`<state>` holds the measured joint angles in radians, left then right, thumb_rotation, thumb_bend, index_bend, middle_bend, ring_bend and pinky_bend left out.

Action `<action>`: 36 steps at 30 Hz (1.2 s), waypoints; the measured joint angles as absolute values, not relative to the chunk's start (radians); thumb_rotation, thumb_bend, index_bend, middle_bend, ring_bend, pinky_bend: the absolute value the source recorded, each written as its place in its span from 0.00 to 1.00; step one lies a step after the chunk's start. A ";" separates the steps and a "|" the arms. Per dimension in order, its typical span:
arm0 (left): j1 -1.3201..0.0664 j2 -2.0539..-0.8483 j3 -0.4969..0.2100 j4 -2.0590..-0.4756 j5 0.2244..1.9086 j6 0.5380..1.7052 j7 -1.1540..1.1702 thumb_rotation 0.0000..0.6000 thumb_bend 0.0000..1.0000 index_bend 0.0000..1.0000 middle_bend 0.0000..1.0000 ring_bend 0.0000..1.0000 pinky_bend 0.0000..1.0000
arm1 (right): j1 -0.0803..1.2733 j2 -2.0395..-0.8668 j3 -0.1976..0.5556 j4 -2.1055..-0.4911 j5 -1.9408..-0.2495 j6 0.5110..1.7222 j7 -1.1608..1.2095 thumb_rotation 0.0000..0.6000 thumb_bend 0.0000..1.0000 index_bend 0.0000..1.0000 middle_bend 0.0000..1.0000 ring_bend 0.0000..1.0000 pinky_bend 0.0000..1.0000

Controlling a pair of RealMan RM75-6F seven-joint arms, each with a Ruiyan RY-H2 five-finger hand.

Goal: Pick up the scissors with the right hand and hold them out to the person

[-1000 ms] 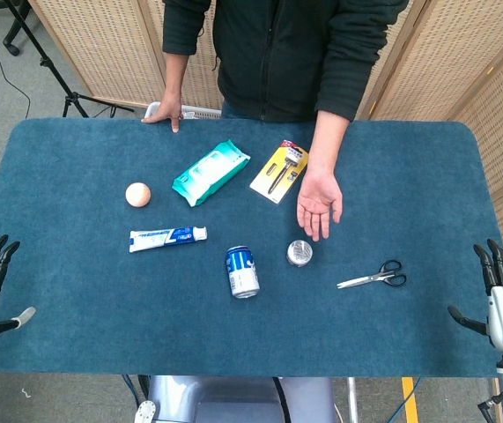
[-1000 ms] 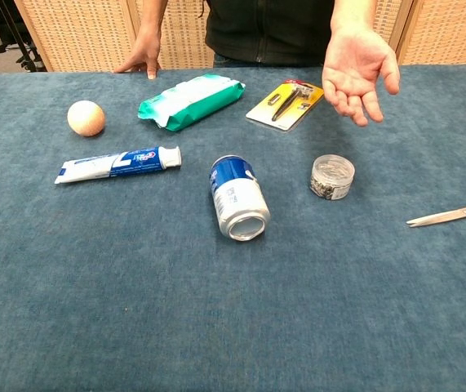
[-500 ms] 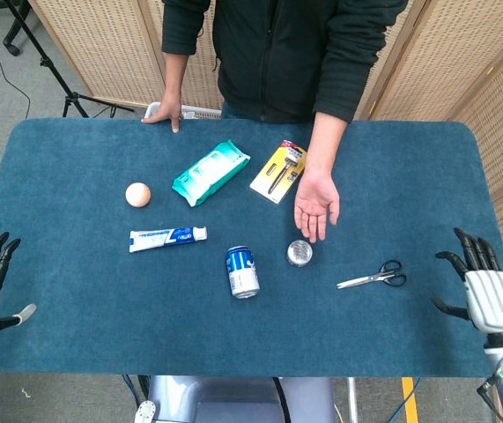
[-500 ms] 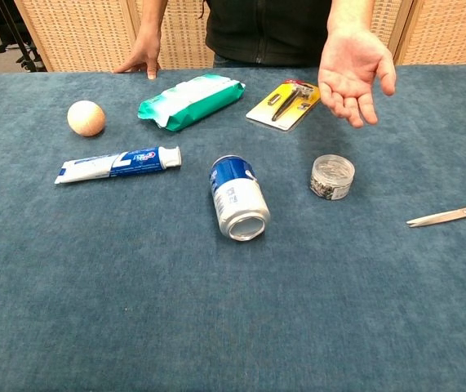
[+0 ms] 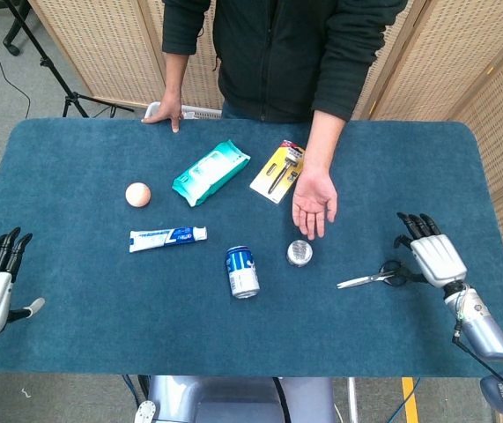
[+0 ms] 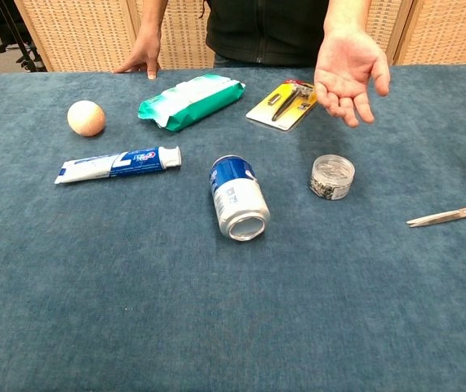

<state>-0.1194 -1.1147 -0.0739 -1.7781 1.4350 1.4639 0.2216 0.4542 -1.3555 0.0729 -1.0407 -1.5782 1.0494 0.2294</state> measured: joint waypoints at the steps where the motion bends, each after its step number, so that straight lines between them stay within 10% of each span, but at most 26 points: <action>1: -0.120 -1.116 -0.074 -1.779 1.433 1.463 0.225 1.00 0.00 0.00 0.00 0.00 0.00 | 0.460 -1.360 0.067 -1.033 -1.581 1.043 0.228 1.00 0.31 0.39 0.03 0.00 0.00; 36: -0.128 -1.119 -0.071 -1.784 1.423 1.456 0.234 1.00 0.00 0.00 0.00 0.00 0.00 | 0.502 -1.440 -0.008 -0.936 -1.579 1.014 0.144 1.00 0.21 0.39 0.03 0.00 0.00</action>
<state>-0.1285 -1.1187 -0.0707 -1.7835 1.4233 1.4559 0.2344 0.5019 -1.4399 -0.0082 -0.9360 -1.5785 1.0136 0.1438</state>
